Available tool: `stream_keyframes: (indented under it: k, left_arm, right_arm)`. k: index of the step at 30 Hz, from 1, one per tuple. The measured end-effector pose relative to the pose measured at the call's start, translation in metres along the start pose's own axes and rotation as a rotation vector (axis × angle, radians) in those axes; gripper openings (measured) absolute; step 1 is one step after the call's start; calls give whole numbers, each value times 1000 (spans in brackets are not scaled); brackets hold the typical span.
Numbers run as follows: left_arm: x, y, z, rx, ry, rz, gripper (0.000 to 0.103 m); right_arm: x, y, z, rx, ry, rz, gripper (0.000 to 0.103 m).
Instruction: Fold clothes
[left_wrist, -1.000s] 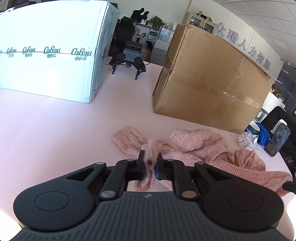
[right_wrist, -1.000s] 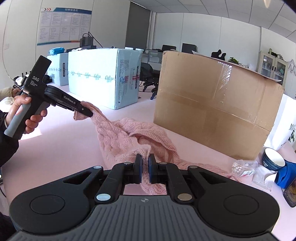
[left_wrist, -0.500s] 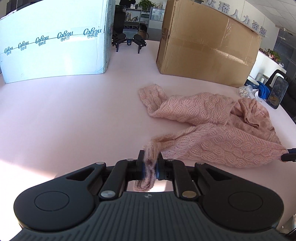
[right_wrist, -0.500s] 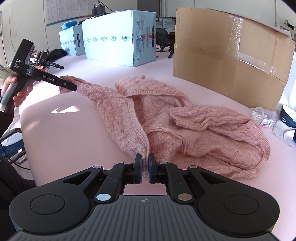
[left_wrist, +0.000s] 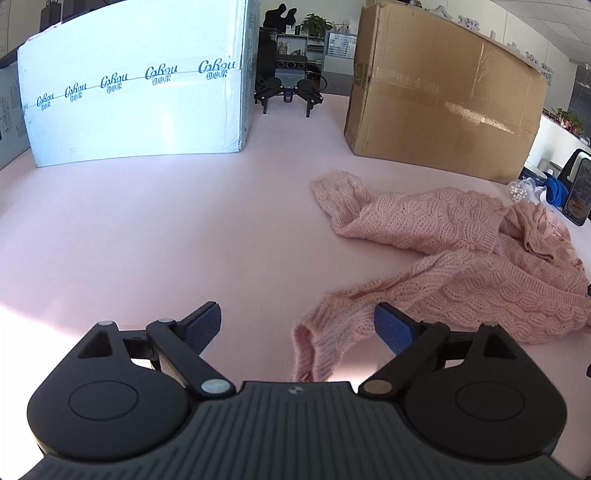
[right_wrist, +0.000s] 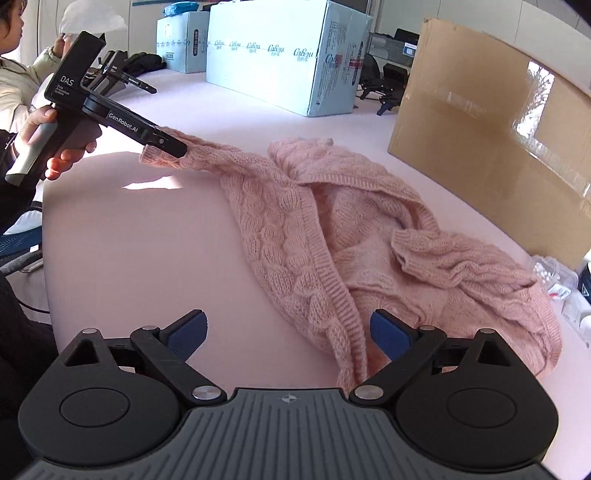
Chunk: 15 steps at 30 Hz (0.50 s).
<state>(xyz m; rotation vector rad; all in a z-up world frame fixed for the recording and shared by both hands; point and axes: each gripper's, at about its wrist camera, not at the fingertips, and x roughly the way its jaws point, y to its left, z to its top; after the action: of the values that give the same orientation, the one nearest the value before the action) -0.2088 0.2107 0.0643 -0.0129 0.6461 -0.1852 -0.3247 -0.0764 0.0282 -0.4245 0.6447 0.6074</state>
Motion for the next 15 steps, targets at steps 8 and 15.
stream_keyframes:
  k: [8,15]
  left_arm:
    - [33,-22,77,17,-137,76,93]
    - [106,-49,120,80,9,79,93]
  right_arm:
    - [1,-7,55,-94,-164,-61,97]
    - [14,-48,61,-55,-219,-222,98]
